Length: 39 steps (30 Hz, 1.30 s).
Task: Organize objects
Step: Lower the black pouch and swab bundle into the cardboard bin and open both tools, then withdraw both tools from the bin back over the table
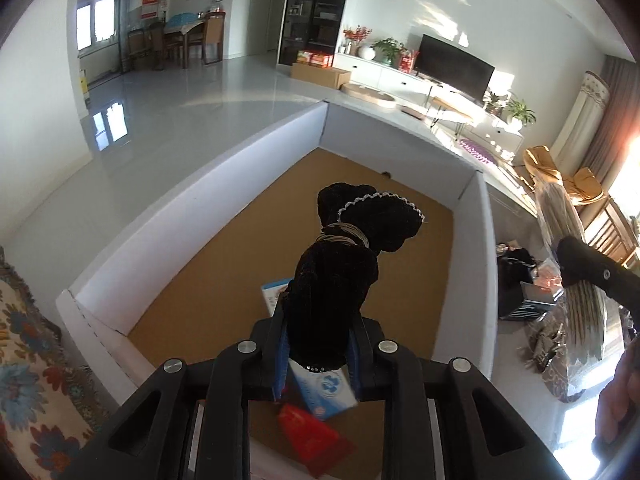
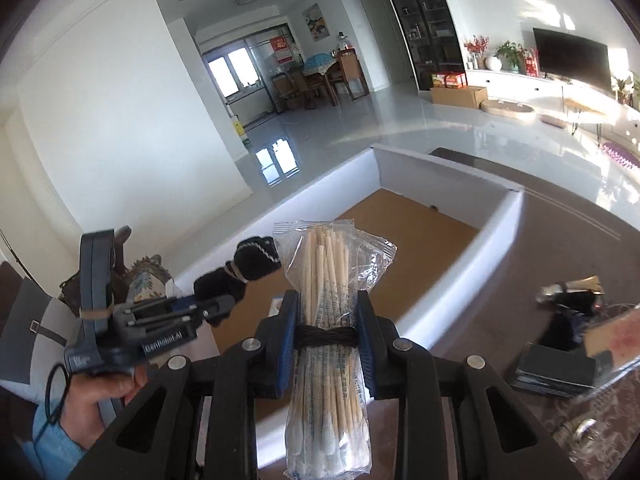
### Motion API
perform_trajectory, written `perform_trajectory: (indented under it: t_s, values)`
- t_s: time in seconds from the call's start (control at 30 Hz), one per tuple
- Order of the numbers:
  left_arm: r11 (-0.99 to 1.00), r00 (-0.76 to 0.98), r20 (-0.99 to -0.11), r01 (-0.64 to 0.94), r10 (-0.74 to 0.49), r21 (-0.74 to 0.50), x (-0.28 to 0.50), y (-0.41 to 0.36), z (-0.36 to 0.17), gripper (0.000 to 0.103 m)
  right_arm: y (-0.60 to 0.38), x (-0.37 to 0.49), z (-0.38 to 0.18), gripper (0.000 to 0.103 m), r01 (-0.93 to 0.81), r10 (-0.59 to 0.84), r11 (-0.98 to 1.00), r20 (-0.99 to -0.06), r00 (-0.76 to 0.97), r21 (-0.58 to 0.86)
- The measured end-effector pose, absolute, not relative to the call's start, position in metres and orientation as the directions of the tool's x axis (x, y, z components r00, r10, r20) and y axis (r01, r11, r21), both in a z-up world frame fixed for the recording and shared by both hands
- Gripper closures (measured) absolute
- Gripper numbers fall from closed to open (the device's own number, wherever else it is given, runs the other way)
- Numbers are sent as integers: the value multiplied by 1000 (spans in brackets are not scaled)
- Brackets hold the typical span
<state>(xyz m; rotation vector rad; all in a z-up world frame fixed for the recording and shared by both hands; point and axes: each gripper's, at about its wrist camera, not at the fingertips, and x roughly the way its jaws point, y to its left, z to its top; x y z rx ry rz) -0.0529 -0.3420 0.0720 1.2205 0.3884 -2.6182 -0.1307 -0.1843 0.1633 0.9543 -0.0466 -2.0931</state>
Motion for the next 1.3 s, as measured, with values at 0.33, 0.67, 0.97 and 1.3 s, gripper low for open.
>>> perform_trajectory:
  t_s: [0.33, 0.67, 0.97, 1.3]
  values:
    - [-922, -620, -775, 360, -120, -145, -41, -349, 59, 17, -251, -137, 109, 24, 669, -682, -658, -651, -333, 346]
    - [-966, -748, -630, -54, 208, -254, 15, -171, 84, 13, -46, -52, 97, 4, 532, -411, -846, -619, -669, -14]
    - [-950, -610, -730, -232, 308, -207, -7, -32, 26, 2, 142, -15, 16, 4, 205, -60, -975, -781, -622, -88]
    - [-977, -575, -789, -142, 215, -162, -29, -12, -24, 2, 183, -2, -4, 0, 116, -30, -992, -802, -597, -49]
